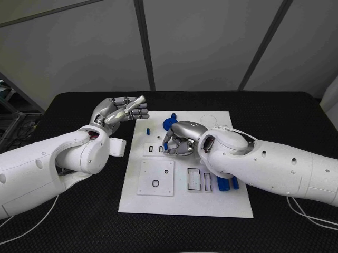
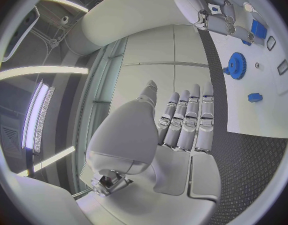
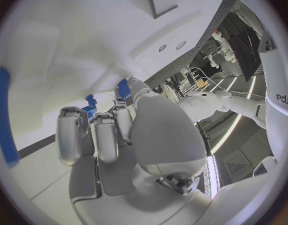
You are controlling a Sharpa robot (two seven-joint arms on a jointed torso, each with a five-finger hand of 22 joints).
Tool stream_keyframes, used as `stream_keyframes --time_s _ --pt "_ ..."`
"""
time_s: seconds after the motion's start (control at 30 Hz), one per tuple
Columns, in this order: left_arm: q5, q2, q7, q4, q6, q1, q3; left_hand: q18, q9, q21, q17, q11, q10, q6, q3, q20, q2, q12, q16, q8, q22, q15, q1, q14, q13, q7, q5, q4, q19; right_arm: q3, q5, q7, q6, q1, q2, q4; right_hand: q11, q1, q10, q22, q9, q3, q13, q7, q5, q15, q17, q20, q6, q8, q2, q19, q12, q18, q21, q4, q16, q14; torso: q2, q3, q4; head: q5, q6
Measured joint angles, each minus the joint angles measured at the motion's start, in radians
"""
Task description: Assemble the parts on the task board
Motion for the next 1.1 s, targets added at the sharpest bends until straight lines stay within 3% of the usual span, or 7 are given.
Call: stream_keyframes --time_s 0.6,1.1 --pt "0.0 0.001 -0.001 -0.002 0.0 0.0 0.0 0.0 0.0 0.0 0.0 0.0 0.0 0.0 0.0 0.0 0.0 0.0 0.0 0.0 0.0 0.0 0.0 0.0 0.0 0.0 0.0 0.0 0.0 0.0 -0.009 -0.006 0.004 0.0 -0.001 0.003 0.016 -0.02 -0.023 0.0 -0.011 -0.001 -0.006 0.016 -0.004 0.011 0.0 0.011 -0.043 -0.023 -0.021 -0.011 -0.023 0.0 -0.008 0.001 0.0 -0.004 0.0 0.0 0.0 0.0 0.002" --pt "0.0 0.002 -0.003 -0.005 0.0 0.0 0.0 0.0 0.0 0.0 0.0 0.0 0.0 0.0 0.0 0.0 0.005 -0.004 -0.004 0.0 -0.001 0.0 0.005 0.0 0.0 0.0 0.0 0.0 0.0 -0.002 -0.013 -0.011 -0.004 -0.003 -0.001 0.005 0.032 -0.038 -0.054 0.0 -0.021 -0.015 -0.04 0.034 -0.035 0.025 0.0 0.02 -0.128 -0.054 -0.038 -0.019 -0.058 0.0 -0.012 0.015 0.0 -0.004 0.0 0.0004 0.0 0.002 0.005"
